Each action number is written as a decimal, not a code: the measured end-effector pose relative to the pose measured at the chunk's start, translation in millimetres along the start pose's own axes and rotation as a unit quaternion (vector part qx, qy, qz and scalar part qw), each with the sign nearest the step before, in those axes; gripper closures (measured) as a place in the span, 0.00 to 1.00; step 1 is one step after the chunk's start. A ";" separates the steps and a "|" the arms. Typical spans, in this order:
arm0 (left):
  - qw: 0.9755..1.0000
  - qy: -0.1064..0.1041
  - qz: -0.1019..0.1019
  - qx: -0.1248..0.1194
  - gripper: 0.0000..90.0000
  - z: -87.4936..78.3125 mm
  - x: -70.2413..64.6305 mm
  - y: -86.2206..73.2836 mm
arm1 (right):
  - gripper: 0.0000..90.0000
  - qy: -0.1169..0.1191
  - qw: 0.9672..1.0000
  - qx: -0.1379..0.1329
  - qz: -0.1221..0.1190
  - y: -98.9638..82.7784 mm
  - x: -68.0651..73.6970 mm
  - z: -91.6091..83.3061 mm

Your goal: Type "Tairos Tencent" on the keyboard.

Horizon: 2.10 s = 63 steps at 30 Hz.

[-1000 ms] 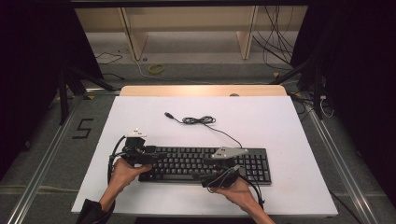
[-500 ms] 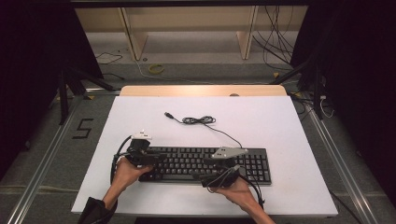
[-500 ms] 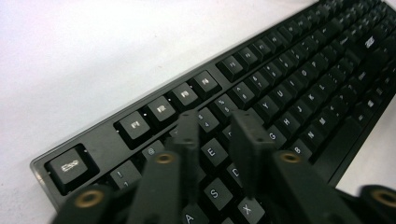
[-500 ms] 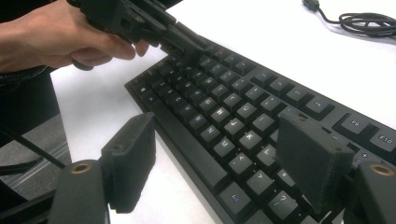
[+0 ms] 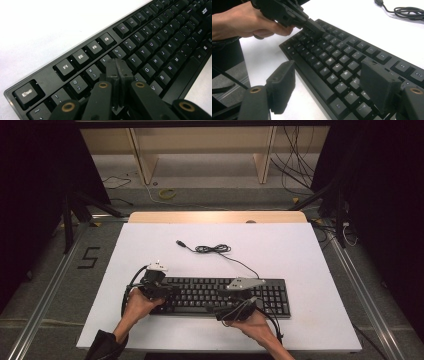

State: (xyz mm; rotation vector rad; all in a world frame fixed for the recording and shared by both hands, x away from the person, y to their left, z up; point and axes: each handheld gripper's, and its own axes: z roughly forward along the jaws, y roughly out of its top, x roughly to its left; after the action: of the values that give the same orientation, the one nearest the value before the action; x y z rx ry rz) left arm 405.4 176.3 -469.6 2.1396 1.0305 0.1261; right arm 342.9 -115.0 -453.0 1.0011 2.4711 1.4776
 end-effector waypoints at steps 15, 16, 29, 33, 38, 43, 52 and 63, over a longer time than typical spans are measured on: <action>1.000 0.002 -0.004 0.009 0.99 4.1 -0.5 -1.5 | 0.33 -0.002 1.000 -0.002 -0.001 1.0 0.5 -1.2; 1.000 0.002 -0.003 0.008 0.99 3.4 -0.7 -1.4 | 0.33 -0.002 1.000 -0.003 -0.001 1.1 0.1 -1.2; 0.998 -0.034 -0.041 -0.043 0.59 -12.4 -0.5 -1.0 | 0.34 -0.008 1.000 -0.002 -0.002 1.4 -0.2 -0.4; 0.997 -0.036 -0.043 -0.057 0.51 -15.4 -1.9 -2.0 | 0.37 -0.007 1.000 -0.002 -0.001 1.3 -0.3 -0.4; 0.994 -0.043 -0.054 -0.080 0.43 -20.1 -2.2 -3.6 | 0.39 -0.012 1.000 0.004 0.004 1.4 -1.0 1.2; 0.993 -0.051 -0.051 -0.090 0.38 -24.7 -4.3 -6.0 | 0.44 -0.012 1.000 0.006 0.005 2.4 -0.3 3.7; 0.992 -0.056 -0.038 -0.104 0.34 -30.1 -10.1 -10.9 | 0.60 -0.015 1.000 0.013 0.000 7.3 3.2 9.4; 0.991 -0.058 -0.026 -0.118 0.33 -36.6 -15.9 -18.7 | 0.86 -0.009 0.999 0.030 -0.012 14.9 6.4 23.9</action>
State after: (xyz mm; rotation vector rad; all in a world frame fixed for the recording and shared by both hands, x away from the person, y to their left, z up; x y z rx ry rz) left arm 368.9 193.8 -452.2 1.8816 0.9539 0.0926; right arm 354.5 -88.6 -451.9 0.9870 2.5199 1.3900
